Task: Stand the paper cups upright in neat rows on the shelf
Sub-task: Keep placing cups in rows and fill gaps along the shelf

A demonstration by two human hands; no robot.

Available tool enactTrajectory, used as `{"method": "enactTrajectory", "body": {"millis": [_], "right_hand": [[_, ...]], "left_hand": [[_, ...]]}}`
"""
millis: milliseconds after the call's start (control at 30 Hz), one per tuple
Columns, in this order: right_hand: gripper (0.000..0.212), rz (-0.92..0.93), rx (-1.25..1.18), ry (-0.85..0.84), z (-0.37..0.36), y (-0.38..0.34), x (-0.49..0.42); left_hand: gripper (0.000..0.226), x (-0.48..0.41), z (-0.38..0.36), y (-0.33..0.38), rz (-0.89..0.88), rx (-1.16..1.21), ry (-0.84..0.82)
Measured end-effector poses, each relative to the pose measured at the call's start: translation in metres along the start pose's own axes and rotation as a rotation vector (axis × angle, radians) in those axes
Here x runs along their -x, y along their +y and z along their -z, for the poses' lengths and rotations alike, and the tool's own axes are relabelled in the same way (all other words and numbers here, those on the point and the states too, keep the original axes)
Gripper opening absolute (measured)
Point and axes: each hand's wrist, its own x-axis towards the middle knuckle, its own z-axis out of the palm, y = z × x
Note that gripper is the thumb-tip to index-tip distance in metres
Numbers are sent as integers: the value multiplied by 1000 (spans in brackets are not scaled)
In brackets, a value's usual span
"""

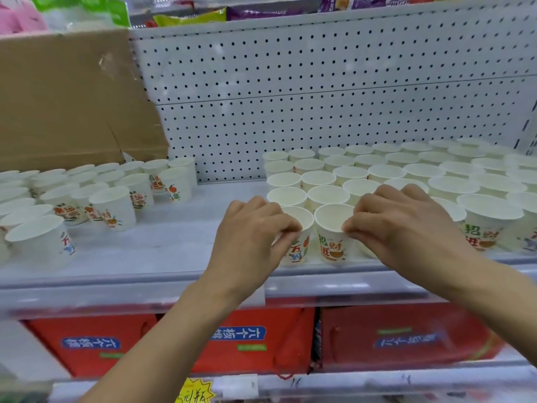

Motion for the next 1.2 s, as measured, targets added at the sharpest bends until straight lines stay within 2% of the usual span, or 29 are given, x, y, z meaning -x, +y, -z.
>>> {"method": "enactTrajectory", "body": {"millis": [133,333,467,567,767,933,1067,1200], "right_hand": [[6,7,5,-10,3,0,0],[34,-15,-119,-65,9,-4,-16],[43,-2,-337,-166,6,-17,-62],[54,46,-380,-289,-5,-27,-115],[37,61,-270,-457,-70,-53,-237],[23,24,-170,-482,-150,-83,-337],[20,30,-78,-505,-195,-92,-376],[14,13,-127,-598,-218,-90,-390]], "left_hand": [[8,0,0,1,20,-10,-9],[38,10,8,-7,75,66,-9],[54,15,35,-57,103,59,-123],[59,6,61,-124,190,13,-237],[41,-33,104,-263,358,-29,-397],[18,-73,100,-348,309,-97,-462],[20,-92,70,-386,250,-165,-570],[27,-101,50,-409,215,-212,-651]]}}
